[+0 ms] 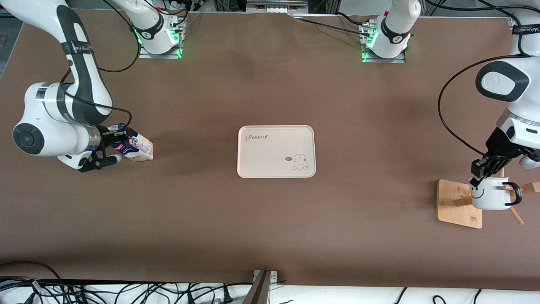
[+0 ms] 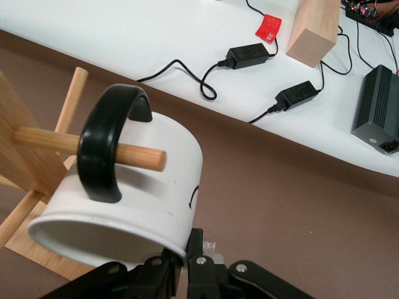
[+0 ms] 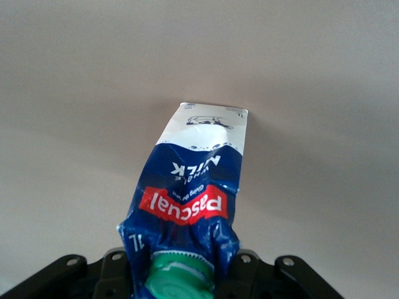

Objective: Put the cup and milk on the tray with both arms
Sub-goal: 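Lift the milk carton with the right gripper while the left gripper lifts the mug off, then carry the milk carton over the tray with the right gripper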

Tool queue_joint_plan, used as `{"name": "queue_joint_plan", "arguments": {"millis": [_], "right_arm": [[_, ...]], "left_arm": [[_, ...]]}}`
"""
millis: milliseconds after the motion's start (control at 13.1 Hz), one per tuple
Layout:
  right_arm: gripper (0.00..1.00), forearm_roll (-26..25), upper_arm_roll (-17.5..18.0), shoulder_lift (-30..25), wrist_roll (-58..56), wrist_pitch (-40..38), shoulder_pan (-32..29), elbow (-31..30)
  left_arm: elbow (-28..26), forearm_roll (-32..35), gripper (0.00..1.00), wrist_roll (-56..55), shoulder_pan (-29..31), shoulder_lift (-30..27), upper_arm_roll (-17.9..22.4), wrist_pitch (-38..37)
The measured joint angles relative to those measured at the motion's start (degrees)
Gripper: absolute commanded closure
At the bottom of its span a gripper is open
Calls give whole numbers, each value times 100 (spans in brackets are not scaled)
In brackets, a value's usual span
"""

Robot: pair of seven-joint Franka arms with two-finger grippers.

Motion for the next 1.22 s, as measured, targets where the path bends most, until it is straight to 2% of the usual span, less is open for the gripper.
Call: {"name": "queue_joint_plan", "arguments": {"millis": [305, 533, 686, 838, 990, 1219], "right_arm": [[61, 0, 0, -16, -9, 6, 0, 23], [63, 34, 9, -265, -9, -234, 0, 120], [63, 223, 96, -586, 5, -582, 6, 231], [63, 626, 191, -886, 228, -907, 13, 334], [63, 1029, 444, -996, 839, -1081, 23, 518], [63, 1114, 1005, -927, 2198, -799, 306, 767]], "left_arm": [[42, 48, 100, 9, -31, -244, -242, -719], [51, 48, 100, 9, -60, -468, -446, -1301], [55, 48, 100, 9, -73, -655, -553, -1737], [82, 49, 100, 9, -76, -797, -628, -2087], [146, 49, 100, 9, -72, -840, -636, -2359], [312, 49, 100, 9, -53, -839, -631, -2923]]}}
